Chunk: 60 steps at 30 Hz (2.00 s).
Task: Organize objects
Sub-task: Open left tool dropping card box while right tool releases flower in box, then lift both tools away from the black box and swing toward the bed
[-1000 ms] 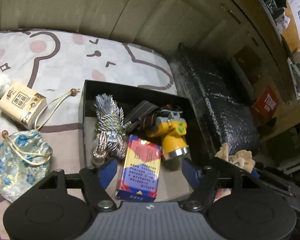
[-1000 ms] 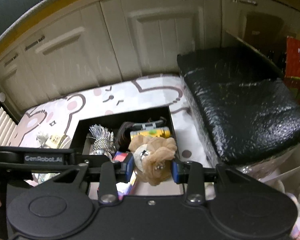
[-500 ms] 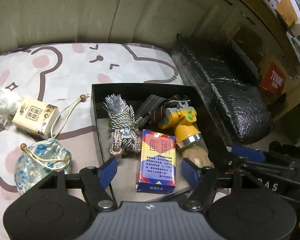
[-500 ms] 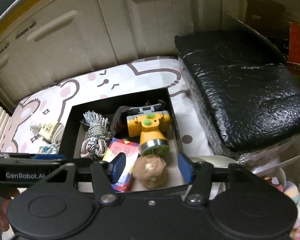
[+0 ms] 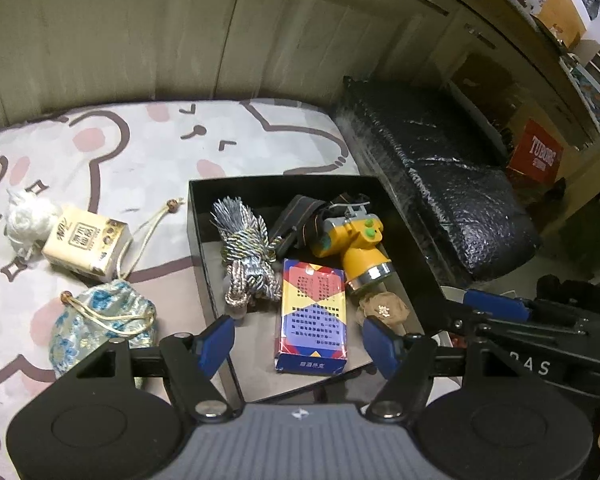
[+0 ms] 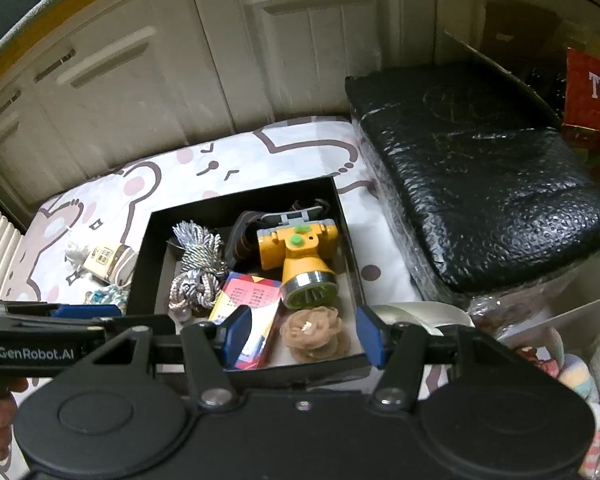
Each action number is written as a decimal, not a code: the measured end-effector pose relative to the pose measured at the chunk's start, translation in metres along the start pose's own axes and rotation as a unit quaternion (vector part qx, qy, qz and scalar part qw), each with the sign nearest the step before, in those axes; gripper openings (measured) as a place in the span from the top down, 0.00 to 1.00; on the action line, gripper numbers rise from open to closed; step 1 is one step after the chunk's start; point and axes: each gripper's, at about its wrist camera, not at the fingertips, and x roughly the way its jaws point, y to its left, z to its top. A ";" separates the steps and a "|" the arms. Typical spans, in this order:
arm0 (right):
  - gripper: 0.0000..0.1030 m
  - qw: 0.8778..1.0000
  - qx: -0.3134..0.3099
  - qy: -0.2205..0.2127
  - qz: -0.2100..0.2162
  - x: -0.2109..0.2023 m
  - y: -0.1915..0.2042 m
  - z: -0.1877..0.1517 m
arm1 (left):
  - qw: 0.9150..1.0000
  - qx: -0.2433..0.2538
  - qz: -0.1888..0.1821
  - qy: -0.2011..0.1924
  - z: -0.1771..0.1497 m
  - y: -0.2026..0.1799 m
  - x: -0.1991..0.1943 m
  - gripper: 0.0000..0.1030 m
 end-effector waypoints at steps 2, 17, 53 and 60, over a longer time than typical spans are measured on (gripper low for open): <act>0.43 1.000 0.000 -0.005 0.001 -0.005 0.001 0.001 | 1.000 0.006 0.006 -0.005 0.000 -0.001 -0.006 0.32; 0.38 0.999 -0.002 -0.051 -0.001 -0.047 0.006 0.001 | 0.998 0.040 0.042 -0.040 -0.006 0.003 -0.049 0.30; 0.00 0.993 -0.042 -0.105 -0.023 -0.077 0.036 -0.035 | 0.984 0.094 0.106 -0.110 -0.033 0.022 -0.092 0.00; 0.00 0.993 -0.041 -0.106 -0.027 -0.077 0.037 -0.037 | 0.983 0.087 0.108 -0.116 -0.036 0.032 -0.098 0.00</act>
